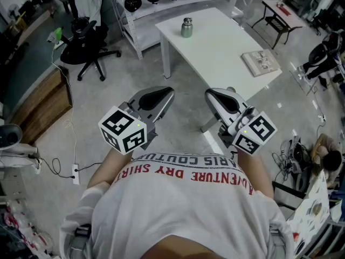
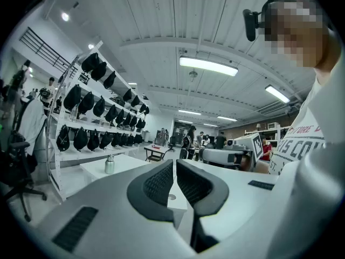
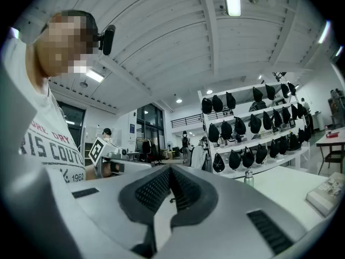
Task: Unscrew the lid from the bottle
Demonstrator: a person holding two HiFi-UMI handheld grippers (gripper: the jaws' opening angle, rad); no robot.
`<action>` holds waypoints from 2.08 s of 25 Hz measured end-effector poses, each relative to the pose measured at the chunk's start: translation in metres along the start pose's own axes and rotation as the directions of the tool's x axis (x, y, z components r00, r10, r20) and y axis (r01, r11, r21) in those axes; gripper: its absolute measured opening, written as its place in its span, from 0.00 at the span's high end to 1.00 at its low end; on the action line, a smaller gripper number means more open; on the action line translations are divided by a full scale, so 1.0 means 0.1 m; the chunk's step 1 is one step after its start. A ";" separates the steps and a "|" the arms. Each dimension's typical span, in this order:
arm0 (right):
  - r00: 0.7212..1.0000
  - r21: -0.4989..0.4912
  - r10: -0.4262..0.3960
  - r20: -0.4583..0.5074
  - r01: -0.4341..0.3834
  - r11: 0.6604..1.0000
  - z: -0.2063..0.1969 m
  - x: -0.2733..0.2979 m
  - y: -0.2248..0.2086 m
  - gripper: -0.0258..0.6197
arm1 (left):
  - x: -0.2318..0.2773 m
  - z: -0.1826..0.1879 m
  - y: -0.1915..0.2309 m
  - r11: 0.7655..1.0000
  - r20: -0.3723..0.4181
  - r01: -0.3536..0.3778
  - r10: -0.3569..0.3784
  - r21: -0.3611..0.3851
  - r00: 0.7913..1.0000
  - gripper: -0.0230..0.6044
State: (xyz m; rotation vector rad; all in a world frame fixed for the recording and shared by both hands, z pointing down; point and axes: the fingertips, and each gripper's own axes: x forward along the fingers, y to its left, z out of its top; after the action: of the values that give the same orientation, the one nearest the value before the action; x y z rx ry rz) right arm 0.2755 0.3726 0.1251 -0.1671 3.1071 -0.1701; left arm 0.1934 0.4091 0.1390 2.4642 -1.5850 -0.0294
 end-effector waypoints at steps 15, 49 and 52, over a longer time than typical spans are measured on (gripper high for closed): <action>0.995 -0.044 -0.091 -0.048 0.089 0.995 -0.18 0.26 0.17 0.91 | -0.31 -0.12 0.26 1.000 -0.011 0.012 -0.012 0.021 1.000 0.89; 0.971 0.045 -0.221 -0.088 0.225 0.973 -0.59 1.73 -2.35 0.45 | 1.35 -0.35 2.51 0.999 -0.181 -0.033 0.039 0.034 0.983 0.46; 0.968 0.053 -0.227 -0.104 0.233 0.971 -0.65 1.83 -2.66 0.45 | 1.65 -0.40 2.76 0.998 -0.208 -0.034 0.044 0.051 0.977 0.45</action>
State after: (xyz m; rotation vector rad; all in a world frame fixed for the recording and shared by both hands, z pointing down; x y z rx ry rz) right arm 0.1202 0.0965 0.2155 -0.5344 3.1642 -0.2914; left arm 0.0203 0.1573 0.2456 2.3792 -1.5586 0.2676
